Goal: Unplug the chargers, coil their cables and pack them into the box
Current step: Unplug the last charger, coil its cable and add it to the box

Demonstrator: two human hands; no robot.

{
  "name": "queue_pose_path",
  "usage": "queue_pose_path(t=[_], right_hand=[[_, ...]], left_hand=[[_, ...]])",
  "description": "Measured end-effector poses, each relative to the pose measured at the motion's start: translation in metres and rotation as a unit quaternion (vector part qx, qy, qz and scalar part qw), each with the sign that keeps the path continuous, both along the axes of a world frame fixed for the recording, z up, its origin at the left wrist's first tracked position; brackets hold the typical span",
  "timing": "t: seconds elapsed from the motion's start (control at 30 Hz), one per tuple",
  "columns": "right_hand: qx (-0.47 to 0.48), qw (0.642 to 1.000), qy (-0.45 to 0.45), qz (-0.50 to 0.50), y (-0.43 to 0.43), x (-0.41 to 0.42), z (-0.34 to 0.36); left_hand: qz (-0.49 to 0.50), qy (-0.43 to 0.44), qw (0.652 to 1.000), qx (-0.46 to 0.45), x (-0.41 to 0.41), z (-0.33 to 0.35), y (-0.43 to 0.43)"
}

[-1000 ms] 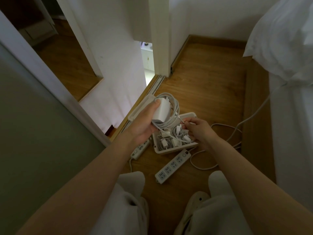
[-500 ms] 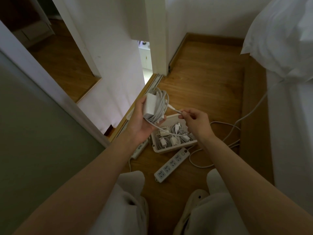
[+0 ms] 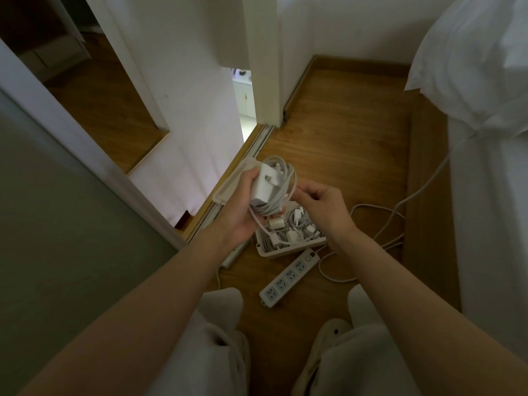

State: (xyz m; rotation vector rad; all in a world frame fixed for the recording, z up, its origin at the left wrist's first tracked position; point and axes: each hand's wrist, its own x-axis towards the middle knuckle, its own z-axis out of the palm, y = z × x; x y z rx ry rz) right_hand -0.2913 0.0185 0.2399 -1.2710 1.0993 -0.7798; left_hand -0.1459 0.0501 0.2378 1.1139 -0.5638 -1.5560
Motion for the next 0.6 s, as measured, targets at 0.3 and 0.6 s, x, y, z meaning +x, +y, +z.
queue_pose_path(t=[0.3,0.6], right_hand=[[0.066,0.99,-0.123,-0.036,0.02,0.012,0.006],[-0.071,0.996,0.023,-0.045,0.013,0.011,-0.009]], left_hand=[[-0.003,-0.167,0.985,0.035,-0.015,-0.004,-0.006],[-0.015,-0.24,0.97,0.036,-0.017,-0.007,-0.001]])
